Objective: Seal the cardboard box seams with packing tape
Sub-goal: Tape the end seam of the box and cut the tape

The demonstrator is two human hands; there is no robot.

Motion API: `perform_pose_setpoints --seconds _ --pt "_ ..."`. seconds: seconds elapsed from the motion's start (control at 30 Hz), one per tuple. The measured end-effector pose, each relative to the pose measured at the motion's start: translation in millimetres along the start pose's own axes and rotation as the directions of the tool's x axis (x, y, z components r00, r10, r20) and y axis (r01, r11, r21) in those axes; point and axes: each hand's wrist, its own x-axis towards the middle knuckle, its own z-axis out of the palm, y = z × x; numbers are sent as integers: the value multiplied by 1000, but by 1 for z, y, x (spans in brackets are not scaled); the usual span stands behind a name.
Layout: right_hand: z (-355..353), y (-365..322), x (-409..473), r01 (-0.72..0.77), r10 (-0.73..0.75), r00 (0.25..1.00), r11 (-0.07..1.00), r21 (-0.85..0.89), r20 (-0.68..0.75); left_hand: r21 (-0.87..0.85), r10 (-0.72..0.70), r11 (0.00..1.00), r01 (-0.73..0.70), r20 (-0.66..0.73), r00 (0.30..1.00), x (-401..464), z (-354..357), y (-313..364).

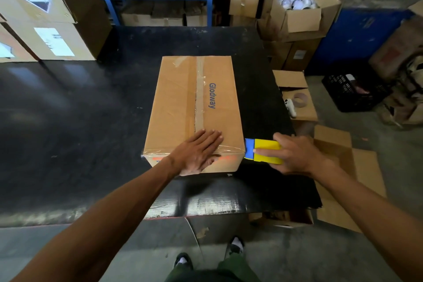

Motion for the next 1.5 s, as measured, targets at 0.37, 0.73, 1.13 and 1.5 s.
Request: perform_pose_setpoints --seconds 0.37,0.73,1.13,1.5 --pt "32 -18 2 -40 36 995 998 -50 -92 104 -31 994 43 -114 993 17 2 14" --pt "6 36 3 -252 254 965 967 36 -62 -47 -209 977 208 -28 977 87 8 67" --pt "-7 38 48 -339 387 910 901 272 -150 -156 -783 486 860 358 508 117 -22 66" --pt "-28 30 105 -419 591 749 772 477 -300 -189 -506 779 598 373 778 11 -33 11"
